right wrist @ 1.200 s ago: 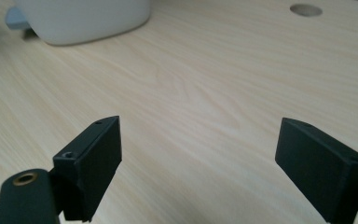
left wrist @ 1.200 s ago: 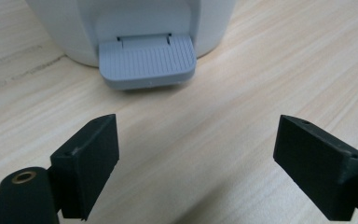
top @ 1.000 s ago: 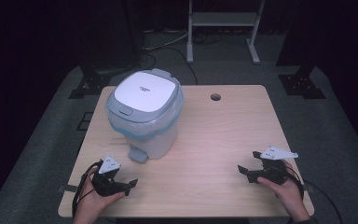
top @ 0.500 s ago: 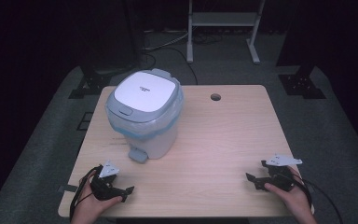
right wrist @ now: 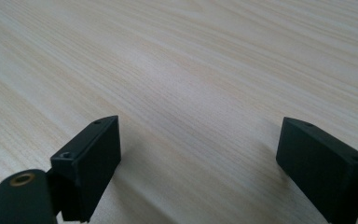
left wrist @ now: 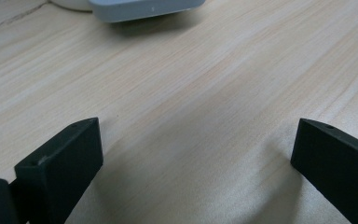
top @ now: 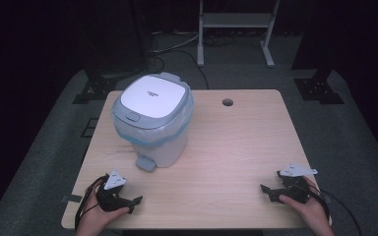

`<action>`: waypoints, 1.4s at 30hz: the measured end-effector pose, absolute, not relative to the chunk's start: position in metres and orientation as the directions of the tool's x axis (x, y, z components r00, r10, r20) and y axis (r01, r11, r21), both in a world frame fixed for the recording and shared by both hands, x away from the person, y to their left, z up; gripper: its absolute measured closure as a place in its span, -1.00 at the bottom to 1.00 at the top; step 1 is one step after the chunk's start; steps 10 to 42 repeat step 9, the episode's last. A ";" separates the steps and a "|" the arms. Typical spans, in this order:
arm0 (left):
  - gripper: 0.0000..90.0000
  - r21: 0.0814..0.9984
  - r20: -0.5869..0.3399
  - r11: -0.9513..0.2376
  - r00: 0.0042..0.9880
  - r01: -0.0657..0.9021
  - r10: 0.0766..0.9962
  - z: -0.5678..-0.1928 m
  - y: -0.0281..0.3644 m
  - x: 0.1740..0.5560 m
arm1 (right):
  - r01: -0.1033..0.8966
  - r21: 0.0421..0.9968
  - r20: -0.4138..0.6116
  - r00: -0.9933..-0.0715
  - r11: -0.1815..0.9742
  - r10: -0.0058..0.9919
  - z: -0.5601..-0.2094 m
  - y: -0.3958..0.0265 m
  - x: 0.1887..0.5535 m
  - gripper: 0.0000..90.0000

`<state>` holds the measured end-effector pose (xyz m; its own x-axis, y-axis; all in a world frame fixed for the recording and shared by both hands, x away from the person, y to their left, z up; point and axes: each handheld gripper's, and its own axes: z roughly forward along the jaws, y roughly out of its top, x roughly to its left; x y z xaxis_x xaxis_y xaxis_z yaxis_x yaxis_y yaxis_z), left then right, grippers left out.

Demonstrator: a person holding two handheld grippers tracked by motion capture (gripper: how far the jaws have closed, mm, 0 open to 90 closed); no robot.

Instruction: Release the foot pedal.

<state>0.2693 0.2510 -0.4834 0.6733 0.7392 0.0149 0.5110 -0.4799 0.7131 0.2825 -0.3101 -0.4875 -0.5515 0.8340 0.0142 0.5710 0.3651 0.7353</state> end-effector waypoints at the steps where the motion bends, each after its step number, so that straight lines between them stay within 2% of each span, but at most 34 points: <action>1: -1.00 0.716 0.015 -0.482 0.679 0.505 0.734 -0.484 0.251 0.270 | 0.571 0.735 0.014 -0.552 0.365 0.834 -0.488 -0.310 0.283 -0.73; 42: -1.00 0.717 0.015 -0.490 0.691 0.497 0.723 -0.484 0.251 0.271 | 0.575 0.734 0.015 -0.545 0.361 0.838 -0.488 -0.310 0.283 -0.74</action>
